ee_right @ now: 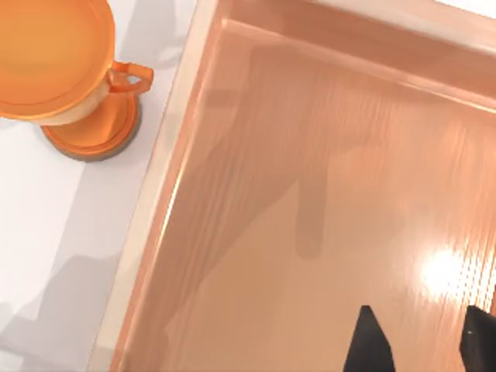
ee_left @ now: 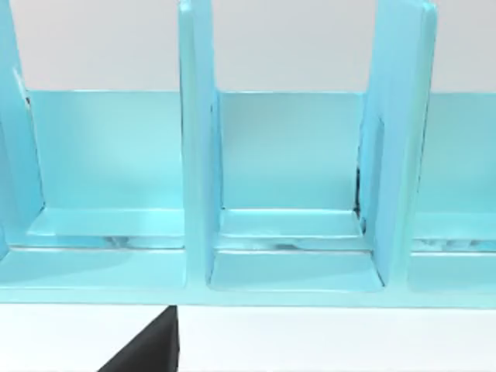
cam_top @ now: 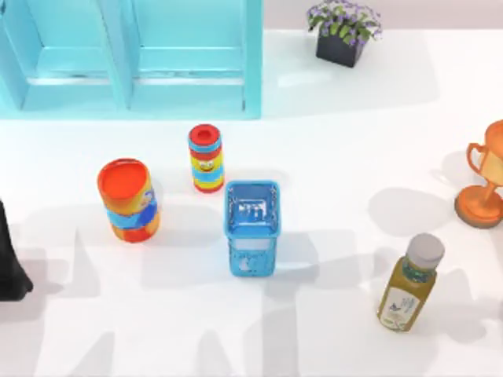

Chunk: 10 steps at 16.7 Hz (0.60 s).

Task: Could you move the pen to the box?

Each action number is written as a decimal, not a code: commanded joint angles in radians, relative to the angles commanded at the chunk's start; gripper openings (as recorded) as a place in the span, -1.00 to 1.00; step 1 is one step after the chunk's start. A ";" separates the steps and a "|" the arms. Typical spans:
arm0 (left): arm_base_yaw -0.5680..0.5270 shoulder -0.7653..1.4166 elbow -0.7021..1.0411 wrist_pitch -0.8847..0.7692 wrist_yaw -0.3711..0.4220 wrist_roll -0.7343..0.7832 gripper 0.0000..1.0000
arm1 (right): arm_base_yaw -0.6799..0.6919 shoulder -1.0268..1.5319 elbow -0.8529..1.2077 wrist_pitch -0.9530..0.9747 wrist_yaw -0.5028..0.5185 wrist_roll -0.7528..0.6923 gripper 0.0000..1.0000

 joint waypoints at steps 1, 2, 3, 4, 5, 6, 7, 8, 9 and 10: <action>0.000 0.000 0.000 0.000 0.000 0.000 1.00 | 0.000 0.000 0.000 0.000 0.000 0.000 -1.00; 0.000 0.000 0.000 0.000 0.000 0.000 1.00 | 0.000 0.000 0.000 0.000 0.000 0.000 -1.00; 0.000 0.000 0.000 0.000 0.000 0.000 1.00 | 0.004 0.005 0.001 0.002 -0.002 0.002 -1.00; 0.000 0.000 0.000 0.000 0.000 0.000 1.00 | 0.006 0.005 -0.002 0.005 -0.001 0.003 -1.00; 0.000 0.000 0.000 0.000 0.000 0.000 1.00 | 0.009 0.005 -0.016 0.018 0.001 0.005 -1.00; 0.000 0.000 0.000 0.000 0.000 0.000 1.00 | 0.013 0.004 -0.039 0.041 0.002 0.009 -1.00; 0.000 0.000 0.000 0.000 0.000 0.000 1.00 | 0.015 0.005 -0.071 0.070 0.004 0.011 -1.00; 0.000 0.000 0.000 0.000 0.000 0.000 1.00 | 0.018 0.004 -0.106 0.108 0.006 0.014 -1.00; 0.000 0.000 0.000 0.000 0.000 0.000 1.00 | 0.020 0.002 -0.144 0.155 0.008 0.018 -1.00; 0.000 0.000 0.000 0.000 0.000 0.000 1.00 | 0.023 0.002 -0.183 0.197 0.010 0.020 -1.00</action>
